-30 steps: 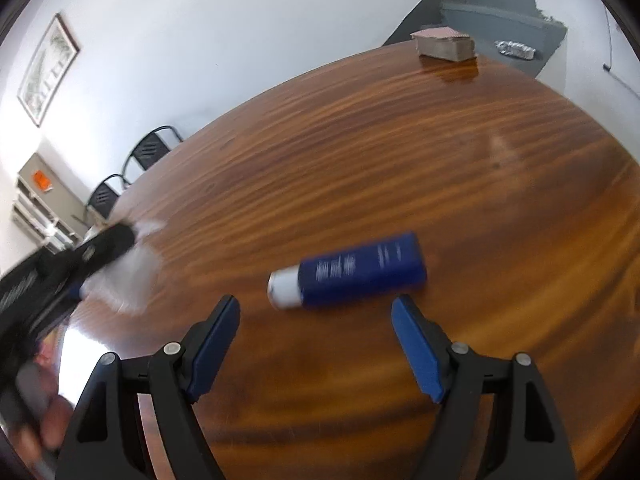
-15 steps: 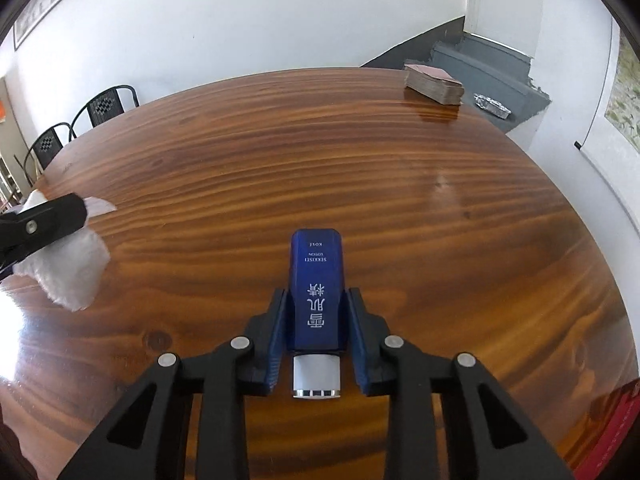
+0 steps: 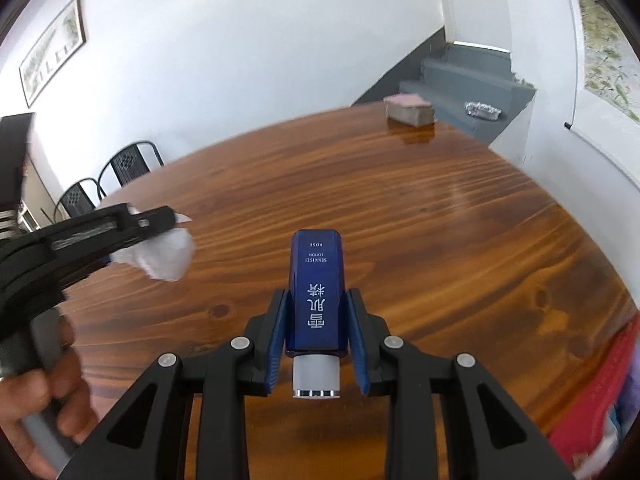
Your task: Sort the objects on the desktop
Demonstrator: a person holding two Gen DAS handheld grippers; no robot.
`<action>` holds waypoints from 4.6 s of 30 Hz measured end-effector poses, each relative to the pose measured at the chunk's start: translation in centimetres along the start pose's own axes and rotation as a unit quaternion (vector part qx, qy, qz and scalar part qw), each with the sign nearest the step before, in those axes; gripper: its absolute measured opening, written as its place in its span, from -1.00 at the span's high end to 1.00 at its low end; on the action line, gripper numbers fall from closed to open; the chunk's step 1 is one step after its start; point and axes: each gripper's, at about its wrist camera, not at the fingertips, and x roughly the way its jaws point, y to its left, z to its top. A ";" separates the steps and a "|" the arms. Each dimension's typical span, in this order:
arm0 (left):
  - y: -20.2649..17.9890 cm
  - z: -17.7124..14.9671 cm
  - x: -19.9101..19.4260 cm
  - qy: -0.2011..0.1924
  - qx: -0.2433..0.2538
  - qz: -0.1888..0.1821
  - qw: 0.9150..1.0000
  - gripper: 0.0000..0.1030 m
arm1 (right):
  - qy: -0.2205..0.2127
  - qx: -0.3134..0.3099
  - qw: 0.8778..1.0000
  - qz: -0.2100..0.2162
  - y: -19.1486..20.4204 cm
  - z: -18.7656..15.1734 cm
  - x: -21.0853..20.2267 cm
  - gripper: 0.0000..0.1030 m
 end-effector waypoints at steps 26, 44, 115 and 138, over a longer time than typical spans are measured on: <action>-10.2 -4.6 -5.4 -0.014 0.109 -0.082 0.991 0.09 | -0.121 0.078 0.989 -0.037 -6.9 -5.6 -15.1 0.38; -23.9 -12.3 -7.8 0.029 0.220 -0.192 0.956 0.09 | -0.159 0.167 0.966 -0.115 -18.5 -10.3 -22.6 0.38; -28.0 -19.3 -21.3 -0.135 0.317 -0.175 0.922 -0.97 | -0.183 0.145 0.939 -0.252 -15.2 -15.3 -32.1 -1.00; -27.9 -19.9 -22.0 -0.130 0.328 -0.181 0.918 -0.97 | -0.176 0.136 0.939 -0.262 -14.6 -15.3 -32.1 -1.00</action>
